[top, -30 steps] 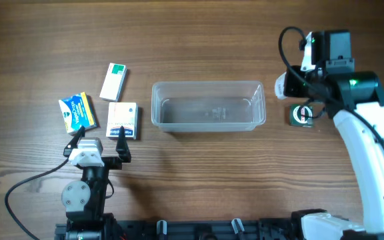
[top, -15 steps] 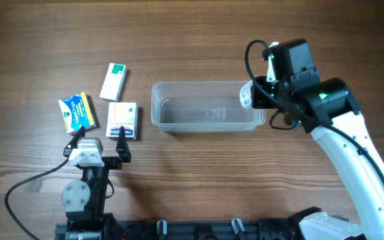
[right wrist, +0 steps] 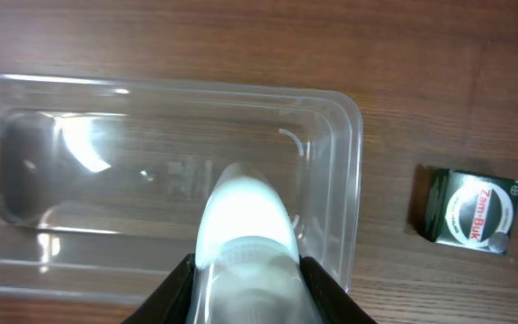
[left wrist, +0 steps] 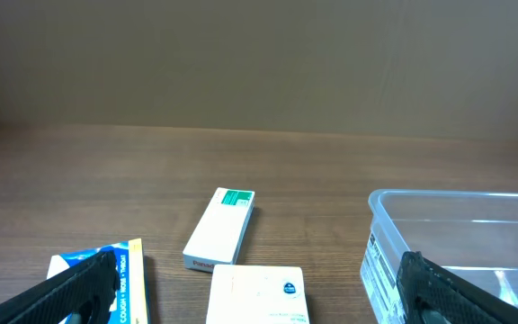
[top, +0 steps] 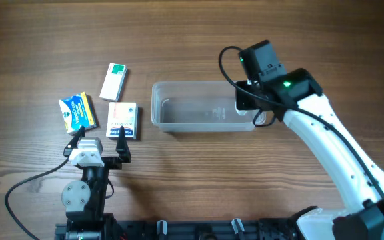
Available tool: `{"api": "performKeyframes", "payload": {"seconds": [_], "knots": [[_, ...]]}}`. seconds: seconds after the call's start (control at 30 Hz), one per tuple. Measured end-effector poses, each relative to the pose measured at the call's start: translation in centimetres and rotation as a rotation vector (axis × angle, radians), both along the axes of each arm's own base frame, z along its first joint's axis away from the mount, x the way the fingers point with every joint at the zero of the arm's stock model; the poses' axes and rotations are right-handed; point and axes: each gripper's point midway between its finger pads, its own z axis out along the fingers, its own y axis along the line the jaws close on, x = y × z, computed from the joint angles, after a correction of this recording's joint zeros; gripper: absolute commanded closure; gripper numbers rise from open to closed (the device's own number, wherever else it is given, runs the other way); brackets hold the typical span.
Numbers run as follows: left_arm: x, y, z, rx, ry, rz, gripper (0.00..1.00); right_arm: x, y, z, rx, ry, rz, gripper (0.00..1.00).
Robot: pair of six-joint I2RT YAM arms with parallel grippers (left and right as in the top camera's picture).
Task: Pack container
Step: 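Lift the white bottle and carry it over the clear container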
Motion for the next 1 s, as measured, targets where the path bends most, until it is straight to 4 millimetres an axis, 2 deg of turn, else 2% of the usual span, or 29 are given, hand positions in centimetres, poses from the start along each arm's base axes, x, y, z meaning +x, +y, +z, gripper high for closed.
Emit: {"api": "performKeyframes", "payload": {"seconds": [0.27, 0.53, 1.0], "knots": [[0.0, 0.0, 0.0, 0.000, 0.000, 0.000, 0.00, 0.7, -1.0, -1.5, -0.081, 0.015, -0.036, 0.76], [0.0, 0.0, 0.0, 0.000, 0.000, 0.000, 0.00, 1.5, -1.2, -2.5, -0.108, 0.016, -0.047, 0.75], [0.0, 0.0, 0.0, 0.000, 0.000, 0.000, 0.00, 2.2, -1.2, -3.2, -0.124, 0.004, -0.055, 0.75]]}}
